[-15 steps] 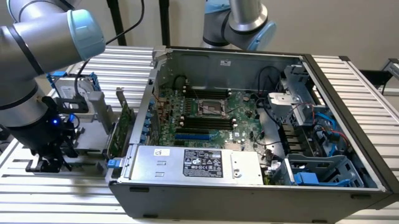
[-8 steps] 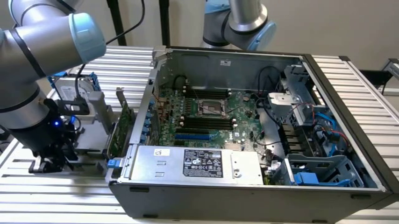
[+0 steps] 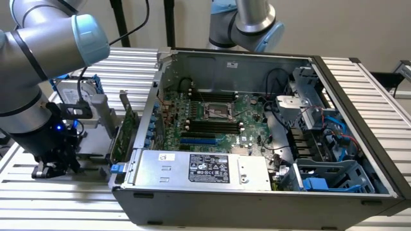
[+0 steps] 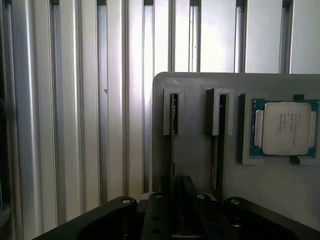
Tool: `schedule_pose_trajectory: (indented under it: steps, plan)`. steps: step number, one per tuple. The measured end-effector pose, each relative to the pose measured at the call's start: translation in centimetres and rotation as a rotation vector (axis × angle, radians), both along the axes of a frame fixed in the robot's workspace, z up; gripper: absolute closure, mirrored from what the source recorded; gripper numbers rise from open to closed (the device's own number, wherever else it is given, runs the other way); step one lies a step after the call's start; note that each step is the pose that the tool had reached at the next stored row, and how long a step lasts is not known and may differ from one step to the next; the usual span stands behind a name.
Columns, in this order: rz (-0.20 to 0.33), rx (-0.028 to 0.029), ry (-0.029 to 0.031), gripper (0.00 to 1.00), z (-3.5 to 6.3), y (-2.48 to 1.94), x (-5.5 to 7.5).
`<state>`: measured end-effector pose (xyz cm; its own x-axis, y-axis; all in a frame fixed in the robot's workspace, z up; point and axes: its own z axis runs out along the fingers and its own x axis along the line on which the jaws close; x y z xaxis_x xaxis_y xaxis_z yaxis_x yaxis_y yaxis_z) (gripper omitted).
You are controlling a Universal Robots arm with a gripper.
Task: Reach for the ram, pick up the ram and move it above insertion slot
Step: 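Pick up the ram and move it above insertion slot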
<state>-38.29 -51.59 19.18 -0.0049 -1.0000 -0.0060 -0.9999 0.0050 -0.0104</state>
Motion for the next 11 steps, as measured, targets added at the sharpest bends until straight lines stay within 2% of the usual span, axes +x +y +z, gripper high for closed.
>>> schedule_pose_trajectory:
  steps: [2,11]
  plan:
    - [0.000,-0.0001,0.0005,0.85,0.01,0.01,0.00]
    - [0.000,-0.0011,0.0008,0.86,0.01,0.02,0.00]
